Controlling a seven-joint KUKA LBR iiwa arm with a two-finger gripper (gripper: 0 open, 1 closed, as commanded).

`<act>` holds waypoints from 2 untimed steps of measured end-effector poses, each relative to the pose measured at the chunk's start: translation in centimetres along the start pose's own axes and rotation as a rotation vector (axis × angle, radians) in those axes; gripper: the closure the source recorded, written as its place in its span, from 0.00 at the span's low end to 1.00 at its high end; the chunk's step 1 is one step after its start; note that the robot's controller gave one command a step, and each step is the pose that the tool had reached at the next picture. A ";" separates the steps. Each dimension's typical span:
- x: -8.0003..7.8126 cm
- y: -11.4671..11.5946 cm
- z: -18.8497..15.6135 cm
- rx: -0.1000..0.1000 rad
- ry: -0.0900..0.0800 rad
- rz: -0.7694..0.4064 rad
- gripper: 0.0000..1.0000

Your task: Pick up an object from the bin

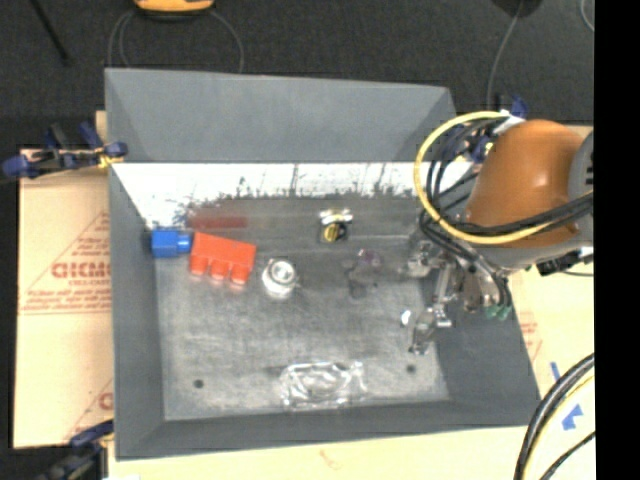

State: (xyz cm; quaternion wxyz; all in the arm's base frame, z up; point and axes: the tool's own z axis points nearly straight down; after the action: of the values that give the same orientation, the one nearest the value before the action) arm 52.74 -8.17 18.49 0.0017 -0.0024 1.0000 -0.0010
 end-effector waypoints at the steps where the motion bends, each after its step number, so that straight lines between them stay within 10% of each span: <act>1: -7.9 6.6 6.5 -0.004 -0.001 -0.323 0.00; 2: -12.1 12.3 11.1 0.000 -0.005 -0.428 0.00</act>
Offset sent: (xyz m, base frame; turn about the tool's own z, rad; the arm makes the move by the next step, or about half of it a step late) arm 0.0780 0.0648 -0.0640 -0.3227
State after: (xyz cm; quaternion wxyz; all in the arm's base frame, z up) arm 64.87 4.18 7.42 0.0039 -0.2148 0.9766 -0.0015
